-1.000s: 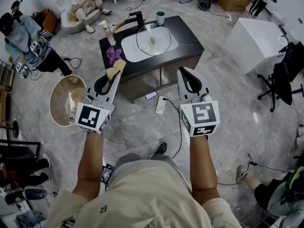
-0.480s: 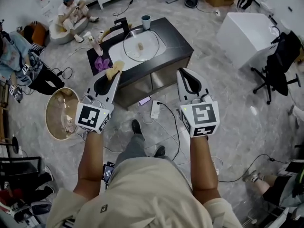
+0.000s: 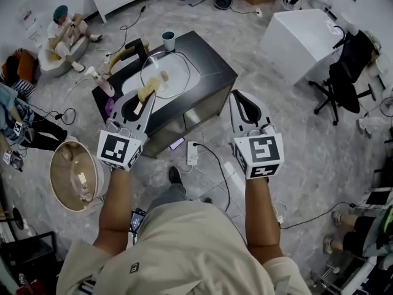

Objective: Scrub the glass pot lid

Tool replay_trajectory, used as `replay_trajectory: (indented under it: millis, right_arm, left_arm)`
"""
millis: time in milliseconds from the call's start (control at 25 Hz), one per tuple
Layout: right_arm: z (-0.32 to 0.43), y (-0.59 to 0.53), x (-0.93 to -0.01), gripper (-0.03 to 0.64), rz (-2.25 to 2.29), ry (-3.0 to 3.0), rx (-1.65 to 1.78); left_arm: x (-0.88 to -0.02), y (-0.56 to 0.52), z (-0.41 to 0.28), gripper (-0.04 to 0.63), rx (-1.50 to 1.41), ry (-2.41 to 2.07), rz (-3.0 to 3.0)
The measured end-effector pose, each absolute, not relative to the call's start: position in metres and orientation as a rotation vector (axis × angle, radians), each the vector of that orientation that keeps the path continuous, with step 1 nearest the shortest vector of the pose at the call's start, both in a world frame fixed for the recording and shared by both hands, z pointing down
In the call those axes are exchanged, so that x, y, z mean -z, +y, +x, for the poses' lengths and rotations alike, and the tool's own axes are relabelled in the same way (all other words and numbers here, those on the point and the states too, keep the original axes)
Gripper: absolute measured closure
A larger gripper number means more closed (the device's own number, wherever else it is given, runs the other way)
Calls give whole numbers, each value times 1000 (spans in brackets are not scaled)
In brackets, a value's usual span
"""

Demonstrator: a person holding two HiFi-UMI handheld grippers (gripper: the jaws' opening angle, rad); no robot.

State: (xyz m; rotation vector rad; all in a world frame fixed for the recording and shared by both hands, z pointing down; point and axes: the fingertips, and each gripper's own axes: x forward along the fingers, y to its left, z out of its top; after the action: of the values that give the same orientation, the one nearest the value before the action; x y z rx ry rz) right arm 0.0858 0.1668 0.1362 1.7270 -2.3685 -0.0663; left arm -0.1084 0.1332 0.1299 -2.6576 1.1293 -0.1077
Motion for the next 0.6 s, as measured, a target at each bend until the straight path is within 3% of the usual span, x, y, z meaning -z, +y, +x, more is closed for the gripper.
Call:
replay_trajectory:
  millis: [600]
  right_arm:
    - [25,57,-146,589,1777,-2243,43]
  left_arm:
    - [-149,-10,-168,545,54,1069,-2723]
